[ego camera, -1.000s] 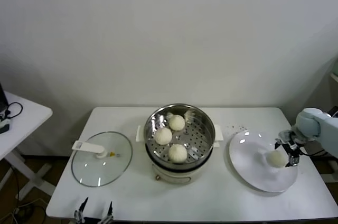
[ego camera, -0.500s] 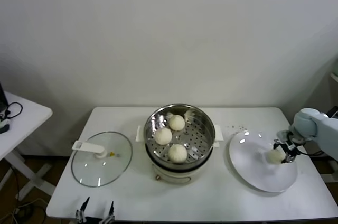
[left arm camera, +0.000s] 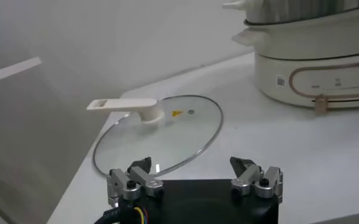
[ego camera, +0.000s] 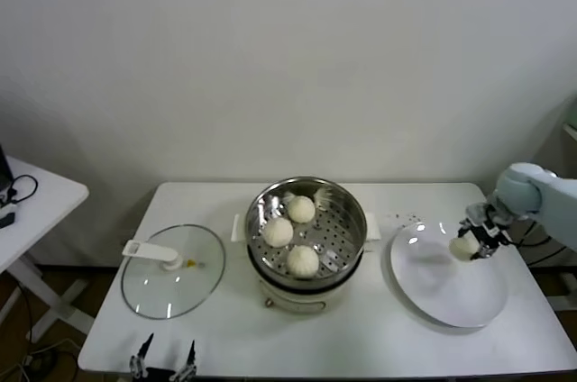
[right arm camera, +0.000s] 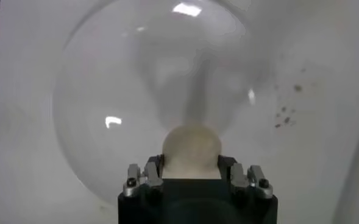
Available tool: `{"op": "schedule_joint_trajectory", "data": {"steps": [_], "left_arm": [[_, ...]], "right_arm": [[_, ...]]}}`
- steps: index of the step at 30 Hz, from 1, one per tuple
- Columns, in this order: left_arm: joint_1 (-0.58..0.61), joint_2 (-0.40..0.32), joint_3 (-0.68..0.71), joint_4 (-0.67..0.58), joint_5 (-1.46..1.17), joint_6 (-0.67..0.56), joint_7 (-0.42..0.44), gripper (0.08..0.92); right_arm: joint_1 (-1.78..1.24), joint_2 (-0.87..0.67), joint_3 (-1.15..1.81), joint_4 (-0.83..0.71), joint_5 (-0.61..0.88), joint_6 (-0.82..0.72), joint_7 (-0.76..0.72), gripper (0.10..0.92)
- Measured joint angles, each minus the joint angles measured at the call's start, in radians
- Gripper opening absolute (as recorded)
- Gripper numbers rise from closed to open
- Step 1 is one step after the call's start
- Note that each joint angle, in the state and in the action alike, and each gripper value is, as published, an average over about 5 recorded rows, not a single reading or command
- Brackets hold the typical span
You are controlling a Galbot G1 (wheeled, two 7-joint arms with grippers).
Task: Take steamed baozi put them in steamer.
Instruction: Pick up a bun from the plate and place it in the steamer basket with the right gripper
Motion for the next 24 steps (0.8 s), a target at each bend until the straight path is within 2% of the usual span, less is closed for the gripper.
{"op": "schedule_joint_trajectory", "data": {"steps": [13,24], "left_arm": [[0.001,0.0,0.005,-0.001,-0.006,-0.002,0.0,0.823],[-0.002,0.0,-0.005,-0.005,-0.02,-0.003,0.003,0.823]], "right_arm": [[0.53,0.102,-0.338,0.246,0.335,-0.091,-0.039,0.61],[0.697,0.244,-0.358,0.398,0.563,-0.221,-0.011,0.611]]}}
